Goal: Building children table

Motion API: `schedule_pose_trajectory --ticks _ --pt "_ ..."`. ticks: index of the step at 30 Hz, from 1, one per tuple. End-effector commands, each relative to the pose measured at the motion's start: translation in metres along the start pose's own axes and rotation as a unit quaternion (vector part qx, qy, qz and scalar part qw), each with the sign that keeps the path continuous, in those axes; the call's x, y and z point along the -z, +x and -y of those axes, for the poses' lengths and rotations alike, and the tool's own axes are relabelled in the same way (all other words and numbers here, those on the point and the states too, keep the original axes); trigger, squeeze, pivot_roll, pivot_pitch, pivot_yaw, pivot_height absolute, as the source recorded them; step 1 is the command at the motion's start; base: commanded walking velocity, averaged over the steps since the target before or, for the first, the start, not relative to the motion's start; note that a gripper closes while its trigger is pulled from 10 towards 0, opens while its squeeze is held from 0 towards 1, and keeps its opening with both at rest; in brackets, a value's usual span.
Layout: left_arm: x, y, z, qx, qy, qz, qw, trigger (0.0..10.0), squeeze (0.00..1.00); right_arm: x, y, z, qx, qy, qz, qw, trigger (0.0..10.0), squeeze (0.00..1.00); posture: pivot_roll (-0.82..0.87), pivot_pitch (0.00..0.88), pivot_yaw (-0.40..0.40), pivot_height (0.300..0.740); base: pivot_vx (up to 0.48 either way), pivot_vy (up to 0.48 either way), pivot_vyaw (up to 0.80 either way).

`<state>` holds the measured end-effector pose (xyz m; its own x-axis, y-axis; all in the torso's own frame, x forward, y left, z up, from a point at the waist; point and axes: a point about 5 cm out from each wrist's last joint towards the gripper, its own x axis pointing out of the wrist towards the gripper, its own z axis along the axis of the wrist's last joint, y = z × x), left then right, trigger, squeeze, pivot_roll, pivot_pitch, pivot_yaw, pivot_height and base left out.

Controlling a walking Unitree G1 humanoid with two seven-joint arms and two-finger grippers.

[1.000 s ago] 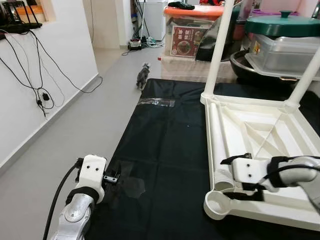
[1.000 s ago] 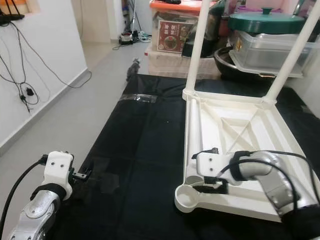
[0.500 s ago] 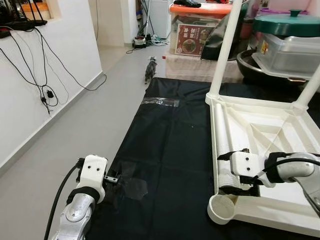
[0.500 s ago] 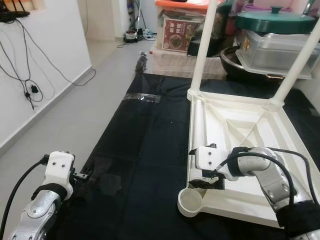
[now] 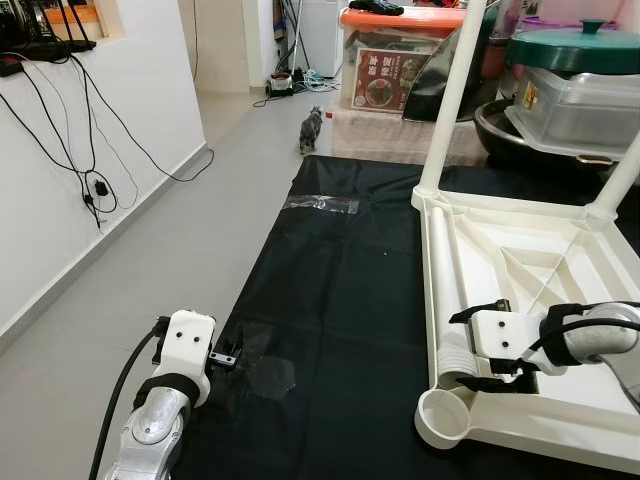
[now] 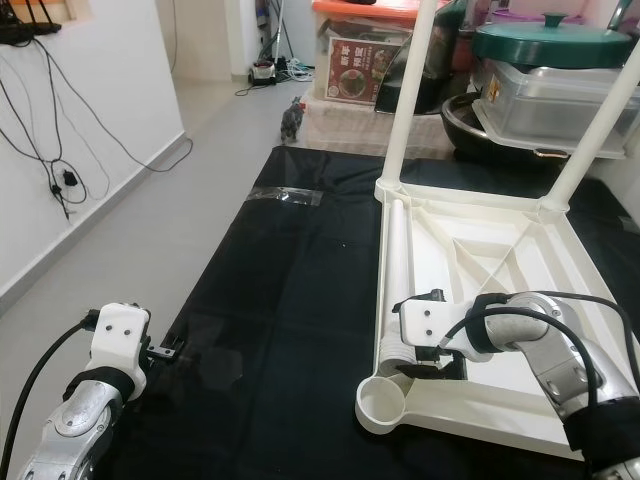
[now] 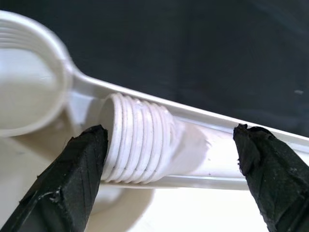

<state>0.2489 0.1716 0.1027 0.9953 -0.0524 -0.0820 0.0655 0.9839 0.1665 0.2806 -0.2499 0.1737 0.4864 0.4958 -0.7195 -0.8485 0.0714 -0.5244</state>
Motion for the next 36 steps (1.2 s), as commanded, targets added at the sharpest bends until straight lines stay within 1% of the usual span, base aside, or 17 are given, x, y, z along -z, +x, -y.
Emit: schedule_pose_trajectory --ticks 1,2,4,7,9,12,13,15,16,19,20,21,22,23,29,31,36 --pt "0.002 0.001 0.000 0.003 0.004 -0.003 1.000 10.0 0.00 0.000 0.005 0.013 0.061 0.004 -0.021 0.998 10.0 1.00 -0.10 0.000 -0.035 0.740 0.000 0.000 0.00" --pt "0.002 0.001 0.000 0.002 0.003 -0.002 1.000 10.0 0.00 0.001 0.007 0.025 0.115 0.016 -0.038 0.992 10.0 1.00 -0.09 0.000 -0.037 0.740 0.000 0.000 0.00" --pt "0.002 0.001 0.000 0.002 0.003 -0.002 1.000 10.0 0.00 0.001 0.007 0.025 0.115 0.016 -0.038 0.992 10.0 1.00 -0.09 0.000 -0.037 0.740 0.000 0.000 0.00" --pt "0.002 0.000 0.000 0.001 0.003 -0.002 1.000 10.0 0.00 0.001 0.008 0.035 0.164 0.033 -0.050 0.985 10.0 1.00 -0.09 0.000 -0.037 0.740 0.000 0.000 0.00" --pt "0.002 -0.001 0.001 -0.001 0.002 -0.003 1.000 10.0 0.00 -0.004 0.004 0.050 0.269 0.095 -0.053 0.957 10.0 1.00 -0.09 0.000 -0.041 0.740 0.000 0.000 0.00" --pt "0.002 -0.001 0.001 -0.001 0.002 -0.003 1.000 10.0 0.00 -0.004 0.004 0.050 0.269 0.095 -0.053 0.957 10.0 1.00 -0.09 0.000 -0.041 0.740 0.000 0.000 0.00" --pt "0.003 -0.002 0.001 -0.001 0.001 -0.003 1.000 10.0 0.00 -0.005 0.002 0.052 0.300 0.121 -0.050 0.945 10.0 0.75 -0.09 0.000 -0.039 0.740 0.000 0.000 0.00" --pt "0.003 -0.002 0.001 -0.001 0.001 -0.003 1.000 10.0 0.00 -0.005 0.002 0.052 0.300 0.121 -0.050 0.945 10.0 0.75 -0.09 0.000 -0.039 0.740 0.000 0.000 0.00" --pt "0.003 -0.002 0.003 0.000 0.000 -0.003 1.000 10.0 0.00 -0.002 0.001 0.050 0.340 0.155 -0.055 0.926 7.4 0.00 -0.10 0.000 -0.035 0.740 0.000 0.000 0.00" --pt "0.003 -0.002 0.004 0.001 -0.001 -0.003 1.000 10.0 0.00 -0.001 0.001 0.048 0.347 0.164 -0.059 0.921 7.4 0.00 -0.10 0.000 -0.035 0.740 0.000 0.000 0.00" --pt "0.003 -0.001 0.004 0.002 -0.001 -0.003 1.000 10.0 0.00 0.000 0.005 0.045 0.348 0.172 -0.062 0.919 3.2 0.00 -0.11 0.000 -0.031 0.740 0.000 0.000 0.00" --pt "0.003 0.000 0.004 0.003 -0.001 -0.002 1.000 10.0 0.00 0.001 0.010 0.042 0.348 0.182 -0.064 0.917 2.4 0.00 -0.11 0.000 -0.031 0.740 0.000 0.000 0.00" --pt "0.003 0.000 0.004 0.003 -0.001 -0.002 1.000 10.0 0.00 0.001 0.010 0.042 0.348 0.182 -0.064 0.917 2.4 0.00 -0.11 0.000 -0.031 0.740 0.000 0.000 0.00" --pt "0.003 0.001 0.004 0.003 -0.001 -0.002 1.000 10.0 0.00 0.000 0.016 0.039 0.344 0.193 -0.061 0.917 0.0 0.00 -0.11 0.000 -0.034 0.740 0.000 0.000 0.00" --pt "0.002 0.003 0.004 -0.001 -0.002 0.001 1.000 10.0 0.00 -0.014 0.054 0.026 0.348 0.251 -0.054 0.902 0.0 0.00 -0.09 0.000 -0.043 0.740 0.000 0.000 0.00" --pt "0.002 0.003 0.004 -0.001 -0.002 0.001 1.000 10.0 0.00 -0.014 0.054 0.026 0.348 0.251 -0.054 0.902 0.0 0.00 -0.09 0.000 -0.043 0.740 0.000 0.000 0.00" --pt "0.001 0.003 0.002 -0.004 0.000 0.002 1.000 10.0 0.00 -0.030 0.073 0.027 0.360 0.285 -0.026 0.888 0.0 0.00 -0.07 0.000 -0.048 0.740 0.000 0.000 0.00"
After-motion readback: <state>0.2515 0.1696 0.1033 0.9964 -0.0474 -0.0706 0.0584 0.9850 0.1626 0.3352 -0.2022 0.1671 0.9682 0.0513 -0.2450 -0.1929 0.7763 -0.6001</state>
